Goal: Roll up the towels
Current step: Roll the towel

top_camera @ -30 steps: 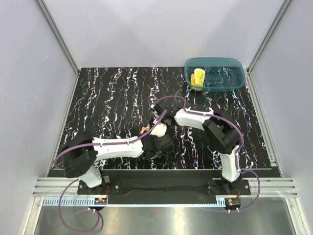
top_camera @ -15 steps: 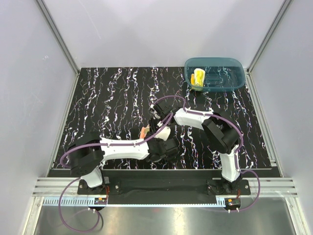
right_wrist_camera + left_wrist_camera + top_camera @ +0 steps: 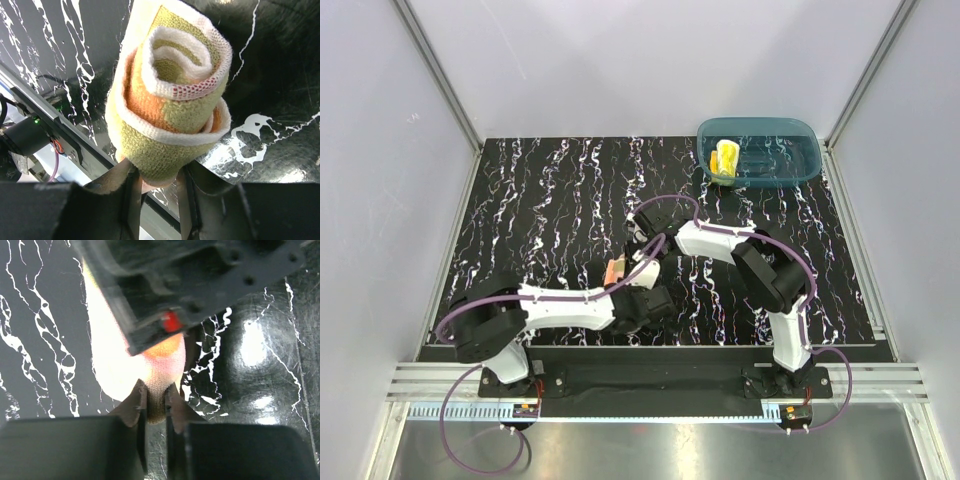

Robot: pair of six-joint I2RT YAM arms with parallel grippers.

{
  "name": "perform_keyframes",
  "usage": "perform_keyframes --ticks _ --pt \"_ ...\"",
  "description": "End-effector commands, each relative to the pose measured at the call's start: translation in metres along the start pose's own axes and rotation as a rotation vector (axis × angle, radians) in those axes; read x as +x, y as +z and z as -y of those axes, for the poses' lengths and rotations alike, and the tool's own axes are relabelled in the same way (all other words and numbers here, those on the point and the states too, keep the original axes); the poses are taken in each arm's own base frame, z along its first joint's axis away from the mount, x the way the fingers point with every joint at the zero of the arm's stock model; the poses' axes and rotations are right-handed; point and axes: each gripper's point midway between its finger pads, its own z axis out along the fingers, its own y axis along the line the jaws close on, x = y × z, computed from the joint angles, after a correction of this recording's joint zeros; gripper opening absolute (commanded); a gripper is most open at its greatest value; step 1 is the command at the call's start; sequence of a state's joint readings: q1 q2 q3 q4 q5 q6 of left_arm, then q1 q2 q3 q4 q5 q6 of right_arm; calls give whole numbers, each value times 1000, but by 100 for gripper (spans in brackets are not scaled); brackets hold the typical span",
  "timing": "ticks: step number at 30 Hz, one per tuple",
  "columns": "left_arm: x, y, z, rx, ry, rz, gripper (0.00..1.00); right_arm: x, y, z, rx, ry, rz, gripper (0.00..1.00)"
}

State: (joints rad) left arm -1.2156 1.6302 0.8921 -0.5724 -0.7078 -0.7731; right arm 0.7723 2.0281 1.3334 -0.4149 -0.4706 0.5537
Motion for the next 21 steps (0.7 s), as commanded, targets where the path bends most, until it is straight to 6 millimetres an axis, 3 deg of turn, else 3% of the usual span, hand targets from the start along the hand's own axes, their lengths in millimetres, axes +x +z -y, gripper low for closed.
perform_keyframes --ticks 1,4,7,14,21 --pt "9 12 13 116 -119 -45 0 42 21 37 109 44 -132 22" --pt "14 15 14 188 -164 -54 0 39 18 33 101 37 -125 35" --pt "21 12 17 281 -229 -88 0 32 12 28 101 20 -109 56" --pt "20 7 11 395 -390 -91 0 -11 -24 18 105 13 42 68" --pt "21 8 7 476 -476 -101 0 -27 -59 2 76 31 179 75"
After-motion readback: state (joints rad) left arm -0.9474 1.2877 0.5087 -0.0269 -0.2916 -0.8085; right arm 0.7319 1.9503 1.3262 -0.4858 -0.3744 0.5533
